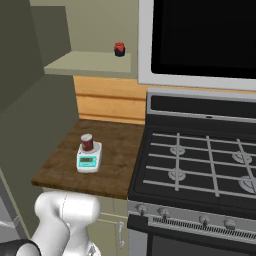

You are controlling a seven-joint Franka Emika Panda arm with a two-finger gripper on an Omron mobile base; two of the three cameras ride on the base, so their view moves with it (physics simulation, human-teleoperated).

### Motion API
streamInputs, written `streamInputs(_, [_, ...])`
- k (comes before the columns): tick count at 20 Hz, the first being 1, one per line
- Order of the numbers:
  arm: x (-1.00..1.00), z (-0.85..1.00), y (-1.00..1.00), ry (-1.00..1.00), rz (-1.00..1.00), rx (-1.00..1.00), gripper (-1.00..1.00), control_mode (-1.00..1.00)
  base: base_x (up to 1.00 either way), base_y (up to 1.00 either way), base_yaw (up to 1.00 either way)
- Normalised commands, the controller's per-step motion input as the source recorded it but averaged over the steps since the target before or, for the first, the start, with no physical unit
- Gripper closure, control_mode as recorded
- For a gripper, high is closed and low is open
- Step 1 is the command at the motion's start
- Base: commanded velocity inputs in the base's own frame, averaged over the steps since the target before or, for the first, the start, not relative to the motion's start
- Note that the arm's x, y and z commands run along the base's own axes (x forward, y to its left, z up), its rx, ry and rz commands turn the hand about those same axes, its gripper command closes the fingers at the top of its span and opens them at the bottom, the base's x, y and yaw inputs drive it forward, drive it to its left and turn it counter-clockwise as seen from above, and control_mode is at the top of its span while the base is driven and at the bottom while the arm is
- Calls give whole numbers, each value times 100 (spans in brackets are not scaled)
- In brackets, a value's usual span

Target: Pick the canned food and place it on the digital scale for weighing, and close the cabinet.

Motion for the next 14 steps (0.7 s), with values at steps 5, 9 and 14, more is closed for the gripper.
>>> streamInputs(5, [76, -12, 6, -3, 0, -14, -100, -100, 0, 0, 0])
streamInputs(9, [27, 11, -78, -17, -3, 0, -100, -100, 0, 0, 0])
streamInputs(14, [43, 1, -100, -10, -5, 3, -100, -100, 0, 0, 0])
